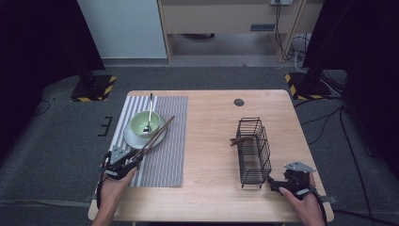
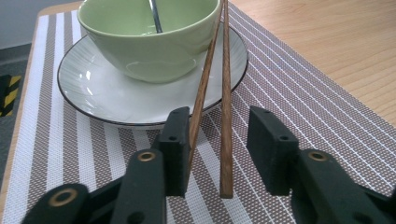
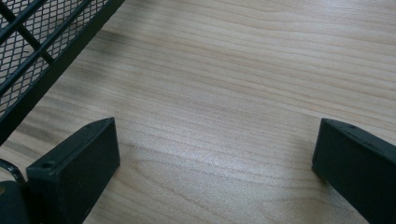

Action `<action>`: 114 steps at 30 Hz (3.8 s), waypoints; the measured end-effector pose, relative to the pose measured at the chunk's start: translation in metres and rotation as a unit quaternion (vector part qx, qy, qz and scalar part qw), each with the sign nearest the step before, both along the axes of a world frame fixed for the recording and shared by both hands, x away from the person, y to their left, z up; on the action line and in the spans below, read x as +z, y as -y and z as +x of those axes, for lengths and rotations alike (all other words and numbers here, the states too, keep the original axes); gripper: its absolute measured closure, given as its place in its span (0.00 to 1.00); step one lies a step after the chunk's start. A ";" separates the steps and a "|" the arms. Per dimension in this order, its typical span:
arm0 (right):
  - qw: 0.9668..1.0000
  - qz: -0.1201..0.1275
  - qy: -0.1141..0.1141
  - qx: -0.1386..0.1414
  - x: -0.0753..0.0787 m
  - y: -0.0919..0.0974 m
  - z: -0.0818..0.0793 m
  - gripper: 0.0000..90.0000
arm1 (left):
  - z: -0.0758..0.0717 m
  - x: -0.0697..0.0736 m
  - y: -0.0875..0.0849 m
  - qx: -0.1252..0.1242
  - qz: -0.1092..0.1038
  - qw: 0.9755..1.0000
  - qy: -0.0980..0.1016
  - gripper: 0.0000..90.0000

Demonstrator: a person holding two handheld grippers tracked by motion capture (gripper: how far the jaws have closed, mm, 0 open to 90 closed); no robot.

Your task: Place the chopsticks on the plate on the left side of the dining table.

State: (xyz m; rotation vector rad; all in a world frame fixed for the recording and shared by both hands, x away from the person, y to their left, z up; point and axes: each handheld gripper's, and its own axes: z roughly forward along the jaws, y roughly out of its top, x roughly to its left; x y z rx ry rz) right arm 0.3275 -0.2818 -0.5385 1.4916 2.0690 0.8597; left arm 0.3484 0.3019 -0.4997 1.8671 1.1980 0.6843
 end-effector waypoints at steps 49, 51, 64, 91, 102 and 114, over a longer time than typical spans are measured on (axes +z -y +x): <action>1.000 0.000 0.000 0.000 0.000 0.000 0.000 0.01 | 0.005 -0.020 -0.002 0.003 0.030 0.999 -0.022 0.45; 1.000 0.000 0.000 0.000 0.000 0.000 0.000 0.01 | 0.004 -0.020 -0.002 0.004 0.033 0.999 -0.020 0.49; 1.000 0.000 0.000 0.000 0.000 0.000 0.000 0.01 | 0.003 -0.020 -0.003 0.004 0.044 0.999 -0.015 0.67; 1.000 0.000 0.000 0.000 0.000 0.000 0.000 0.01 | 0.002 -0.017 -0.004 0.003 0.046 0.999 -0.018 0.82; 1.000 0.000 0.000 0.000 0.000 0.000 0.000 0.01 | 0.000 -0.017 -0.011 -0.004 0.044 0.999 -0.019 0.81; 1.000 0.000 0.000 0.000 0.000 0.000 0.000 0.01 | 0.000 -0.016 -0.016 -0.015 0.047 0.999 -0.020 0.82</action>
